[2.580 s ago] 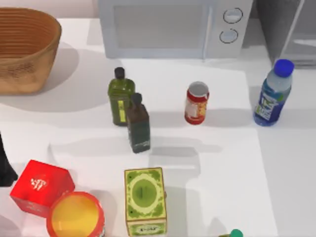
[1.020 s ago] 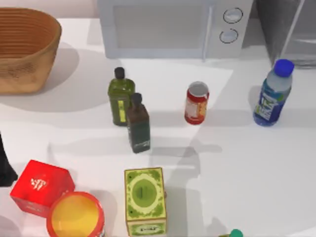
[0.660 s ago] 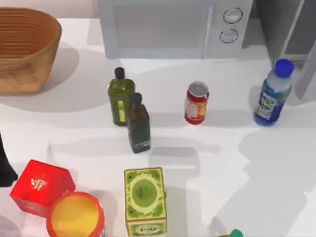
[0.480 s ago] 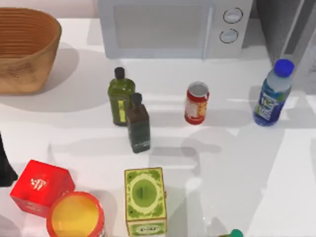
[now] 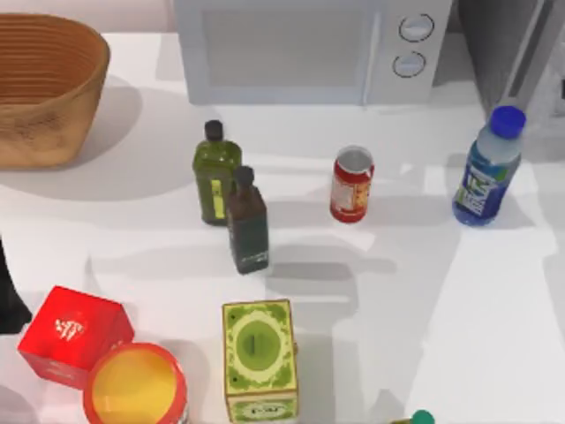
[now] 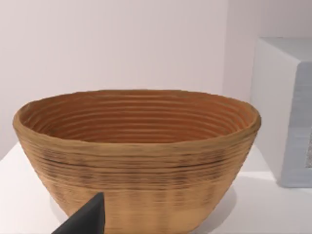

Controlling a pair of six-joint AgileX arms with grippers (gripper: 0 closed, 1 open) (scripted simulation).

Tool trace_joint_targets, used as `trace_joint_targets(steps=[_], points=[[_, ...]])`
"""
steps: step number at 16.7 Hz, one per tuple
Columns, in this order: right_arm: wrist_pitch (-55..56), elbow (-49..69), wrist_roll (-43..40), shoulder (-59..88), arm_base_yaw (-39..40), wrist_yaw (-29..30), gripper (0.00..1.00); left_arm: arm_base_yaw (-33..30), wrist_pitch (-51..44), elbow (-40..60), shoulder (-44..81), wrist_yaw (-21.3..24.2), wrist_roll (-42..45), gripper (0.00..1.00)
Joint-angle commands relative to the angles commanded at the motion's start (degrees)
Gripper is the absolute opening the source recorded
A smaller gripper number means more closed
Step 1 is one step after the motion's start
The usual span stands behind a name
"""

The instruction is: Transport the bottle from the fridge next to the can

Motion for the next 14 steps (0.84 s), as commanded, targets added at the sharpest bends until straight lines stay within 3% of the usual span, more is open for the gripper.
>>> trace_joint_targets(steps=[14], points=[[-5.32,25.93,0.2,20.6,0.15,0.44,1.0,0.0,0.0,0.0,0.0,0.0,0.0,1.0]])
